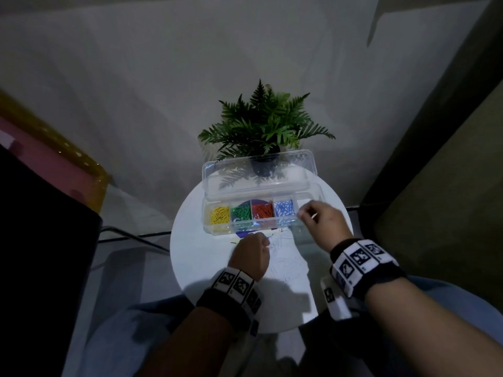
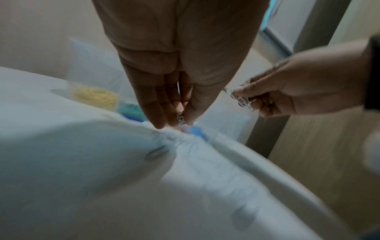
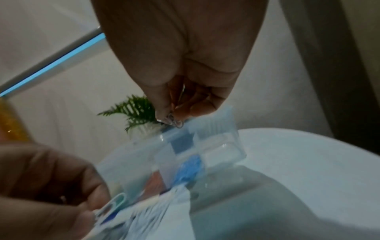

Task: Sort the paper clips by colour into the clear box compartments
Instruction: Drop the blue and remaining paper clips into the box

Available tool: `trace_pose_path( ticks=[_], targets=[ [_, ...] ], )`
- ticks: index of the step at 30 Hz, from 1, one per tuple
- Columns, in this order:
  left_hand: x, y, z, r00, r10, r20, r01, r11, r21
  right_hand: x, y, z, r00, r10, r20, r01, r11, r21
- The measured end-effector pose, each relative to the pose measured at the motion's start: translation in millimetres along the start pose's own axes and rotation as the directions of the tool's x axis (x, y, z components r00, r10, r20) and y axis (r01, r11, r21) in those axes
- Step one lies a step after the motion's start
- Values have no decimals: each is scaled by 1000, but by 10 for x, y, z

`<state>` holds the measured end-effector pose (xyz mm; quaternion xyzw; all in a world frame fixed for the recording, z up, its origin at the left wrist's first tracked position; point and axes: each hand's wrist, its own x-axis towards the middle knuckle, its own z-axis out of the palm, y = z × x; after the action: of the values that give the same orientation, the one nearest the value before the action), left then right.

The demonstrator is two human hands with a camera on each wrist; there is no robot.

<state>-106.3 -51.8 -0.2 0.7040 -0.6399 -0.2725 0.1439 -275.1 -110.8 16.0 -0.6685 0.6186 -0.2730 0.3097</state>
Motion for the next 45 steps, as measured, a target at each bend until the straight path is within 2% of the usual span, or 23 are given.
trace_pose_path(
  ticks=[2, 5, 10, 16, 20, 25, 27, 31, 34, 36, 39, 41, 43, 45],
  targets=[
    [41, 104, -43, 996, 60, -64, -65, 995, -79, 127, 25, -95, 998, 11, -68, -9, 1000, 23],
    [176, 284, -76, 982, 121, -142, -139, 982, -129, 272, 54, -133, 997, 27, -67, -29, 999, -30],
    [482, 603, -94, 994, 75, -84, -86, 987, -135, 369, 26, -139, 999, 39, -12, -40, 996, -82],
    [757, 905, -74, 997, 15, -72, -20, 997, -78, 405, 68, -177, 997, 69, 20, -66, 993, -100],
    [881, 958, -19, 998, -26, -52, 23, 998, -59, 345, 130, -274, 996, 69, -59, -73, 994, -77],
    [892, 946, -75, 999, 41, -32, -42, 998, -39, 217, 162, -294, 992, 52, -114, -55, 998, -22],
    [818, 915, -160, 994, 71, -81, -77, 994, -78, 125, 130, -284, 998, 6, -57, -9, 998, -58],
    [548, 614, -313, 978, 111, -176, -146, 969, -201, -128, 106, -175, 976, -28, 215, 55, 991, -120],
    [303, 232, -345, 985, 79, -151, -94, 991, -99, -310, 104, -59, 904, 46, 424, 50, 976, -212],
    [139, -37, -312, 998, 14, -67, -14, 1000, 9, -407, 136, 51, 849, 92, 520, 97, 941, -325],
    [-103, -313, -205, 983, -130, 130, 97, 967, 237, -519, 179, 207, 838, 110, 534, 179, 870, -460],
    [-211, -381, -143, 950, -241, 198, 180, 943, 281, -576, 178, 285, 847, 124, 518, 178, 851, -494],
    [-254, -381, -96, 939, -268, 217, 211, 944, 254, -596, 174, 321, 855, 128, 502, 146, 871, -469],
    [-257, -345, -57, 946, -225, 232, 168, 956, 240, -567, 159, 324, 854, 131, 504, 109, 902, -419]
  ],
)
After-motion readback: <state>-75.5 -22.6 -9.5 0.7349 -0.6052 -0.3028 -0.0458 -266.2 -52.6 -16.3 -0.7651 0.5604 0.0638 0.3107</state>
